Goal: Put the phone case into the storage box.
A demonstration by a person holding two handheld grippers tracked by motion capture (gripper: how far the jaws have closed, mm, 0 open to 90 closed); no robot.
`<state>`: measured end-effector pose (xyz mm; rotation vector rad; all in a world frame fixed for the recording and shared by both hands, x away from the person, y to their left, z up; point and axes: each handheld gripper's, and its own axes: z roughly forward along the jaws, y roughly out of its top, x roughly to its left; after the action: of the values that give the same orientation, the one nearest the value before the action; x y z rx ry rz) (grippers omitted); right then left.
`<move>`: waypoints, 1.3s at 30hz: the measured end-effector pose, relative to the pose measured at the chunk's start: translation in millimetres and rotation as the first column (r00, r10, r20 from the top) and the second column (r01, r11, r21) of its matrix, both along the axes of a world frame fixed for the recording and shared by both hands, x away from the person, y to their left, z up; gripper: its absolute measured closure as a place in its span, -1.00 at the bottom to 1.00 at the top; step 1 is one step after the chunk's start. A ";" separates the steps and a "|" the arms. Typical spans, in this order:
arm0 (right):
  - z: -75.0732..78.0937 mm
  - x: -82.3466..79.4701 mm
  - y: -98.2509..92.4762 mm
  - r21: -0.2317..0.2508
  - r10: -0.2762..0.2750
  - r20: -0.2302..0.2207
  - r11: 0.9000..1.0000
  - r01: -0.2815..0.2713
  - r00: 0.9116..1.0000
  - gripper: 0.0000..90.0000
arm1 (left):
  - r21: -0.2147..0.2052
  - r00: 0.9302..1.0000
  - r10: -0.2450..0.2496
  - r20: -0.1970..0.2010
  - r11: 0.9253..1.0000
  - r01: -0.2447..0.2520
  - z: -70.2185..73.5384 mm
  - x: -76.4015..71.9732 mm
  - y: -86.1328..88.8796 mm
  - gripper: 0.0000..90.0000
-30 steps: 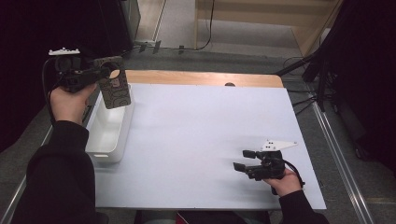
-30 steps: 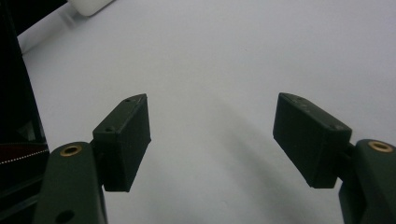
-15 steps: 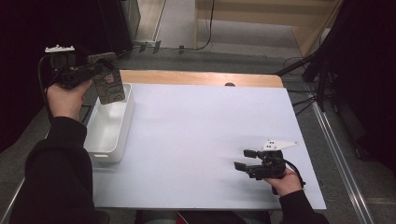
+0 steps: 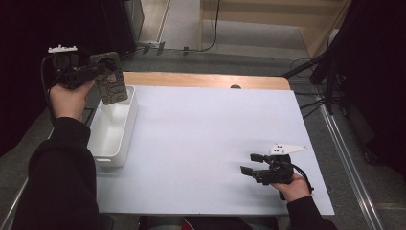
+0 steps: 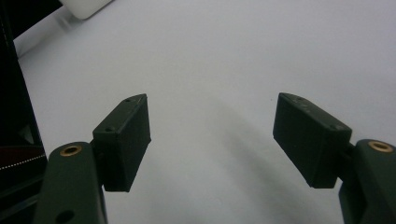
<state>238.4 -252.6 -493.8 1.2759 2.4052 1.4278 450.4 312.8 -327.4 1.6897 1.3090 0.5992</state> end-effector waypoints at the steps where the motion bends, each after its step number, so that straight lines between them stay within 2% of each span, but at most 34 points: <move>1: -0.1 -0.1 0.1 -0.001 0.000 0.000 1.000 0.000 1.000 -0.42 | -0.006 1.000 -0.001 -0.001 1.000 0.001 -0.7 1.0 0.3 0.62; 8: -0.7 -0.3 0.6 0.000 0.001 -0.001 1.000 -0.001 1.000 -0.42 | -0.011 1.000 -0.004 0.006 1.000 0.004 -6.2 8.3 1.6 0.62; 13: -0.8 0.0 0.5 0.002 -0.001 -0.003 1.000 0.001 1.000 -0.42 | 0.004 1.000 -0.005 -0.004 1.000 0.005 -11.1 13.5 -0.7 0.62; 16: -0.6 0.1 0.9 0.000 -0.003 -0.003 1.000 0.003 1.000 -0.42 | -0.007 1.000 -0.010 -0.013 1.000 0.010 -13.8 16.9 -2.5 0.62; 20: -0.8 0.2 1.3 -0.002 -0.001 -0.001 1.000 0.001 1.000 -0.42 | -0.001 1.000 -0.007 -0.018 1.000 0.007 -17.8 20.5 -3.3 0.62; 23: -0.7 0.2 1.4 -0.005 -0.003 -0.002 1.000 0.003 1.000 -0.42 | 0.015 1.000 0.002 -0.020 1.000 -0.002 -20.9 22.8 -2.6 0.62; 27: -1.0 0.4 2.0 -0.008 -0.002 -0.001 1.000 0.002 1.000 -0.42 | 0.003 1.000 -0.003 -0.016 1.000 0.003 -23.0 24.9 -2.8 0.62; 33: -0.7 -0.3 2.9 -0.007 0.001 -0.001 1.000 -0.001 1.000 -0.42 | 0.027 1.000 -0.007 -0.030 1.000 0.008 -30.6 30.8 -6.9 0.62; 39: -0.6 -0.3 1.0 -0.008 -0.008 0.000 1.000 0.008 1.000 -0.41 | 0.019 0.999 -0.013 -0.042 1.000 0.014 -37.8 37.1 -9.0 0.62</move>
<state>238.2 -251.6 -494.4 1.2816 2.4007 1.4148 487.5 303.8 -365.2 1.7339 1.3242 0.5734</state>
